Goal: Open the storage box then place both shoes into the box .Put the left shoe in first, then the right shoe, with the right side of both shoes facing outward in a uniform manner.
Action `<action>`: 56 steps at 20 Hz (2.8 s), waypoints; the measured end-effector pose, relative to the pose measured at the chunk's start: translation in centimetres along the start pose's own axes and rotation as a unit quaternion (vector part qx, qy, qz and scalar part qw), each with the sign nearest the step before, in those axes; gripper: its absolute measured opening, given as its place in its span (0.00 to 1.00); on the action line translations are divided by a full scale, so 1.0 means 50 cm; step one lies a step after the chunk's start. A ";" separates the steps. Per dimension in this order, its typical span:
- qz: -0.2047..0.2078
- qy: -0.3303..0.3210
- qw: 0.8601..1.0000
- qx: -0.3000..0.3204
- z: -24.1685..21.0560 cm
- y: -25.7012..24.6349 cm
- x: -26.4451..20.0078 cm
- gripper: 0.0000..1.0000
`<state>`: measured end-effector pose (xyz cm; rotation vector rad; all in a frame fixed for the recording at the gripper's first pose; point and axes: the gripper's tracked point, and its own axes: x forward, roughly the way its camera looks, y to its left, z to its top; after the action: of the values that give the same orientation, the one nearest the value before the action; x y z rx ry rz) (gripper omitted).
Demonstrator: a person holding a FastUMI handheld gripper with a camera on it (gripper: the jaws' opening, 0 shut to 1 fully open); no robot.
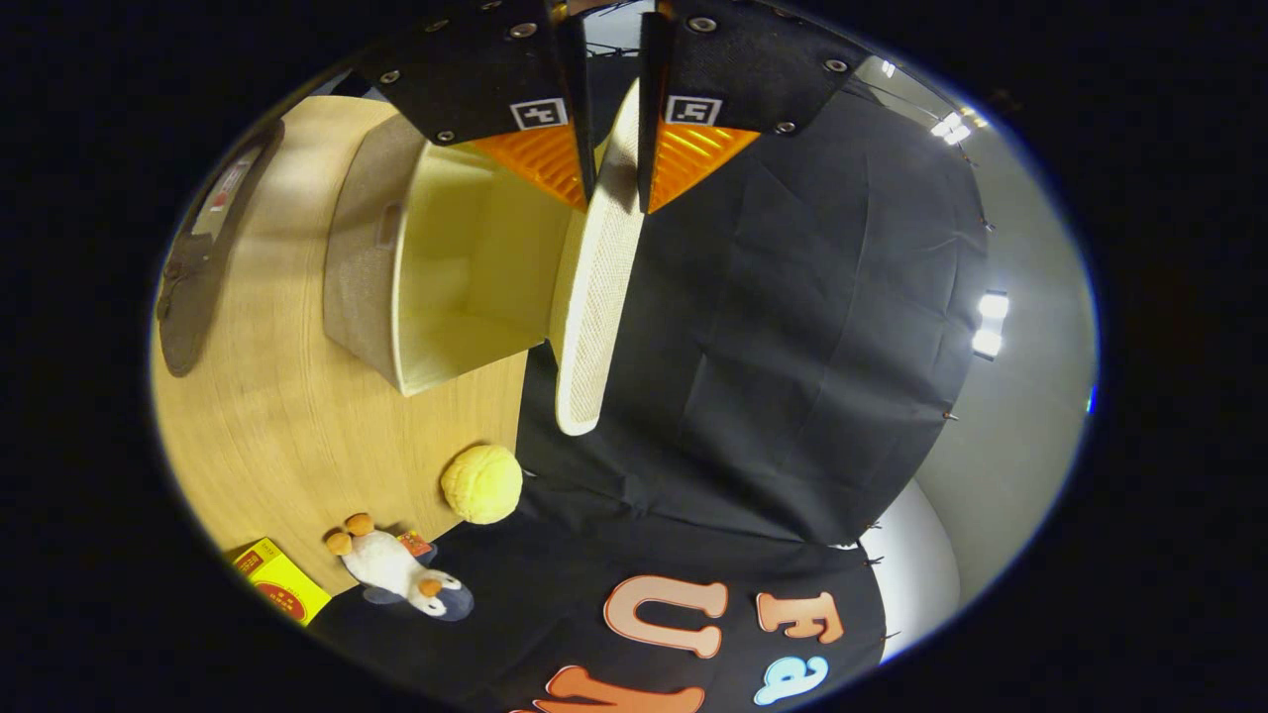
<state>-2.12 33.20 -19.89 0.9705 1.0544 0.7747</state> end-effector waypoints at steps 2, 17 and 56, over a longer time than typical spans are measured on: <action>0.007 -0.006 1.000 -0.005 0.011 0.040 0.022 0.15; -0.025 0.009 1.000 -0.006 -0.074 0.197 0.335 0.14; -0.481 -0.073 0.861 -0.150 -0.032 -0.593 -0.322 0.86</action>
<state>-6.78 8.00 -41.90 0.1454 1.0742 0.0144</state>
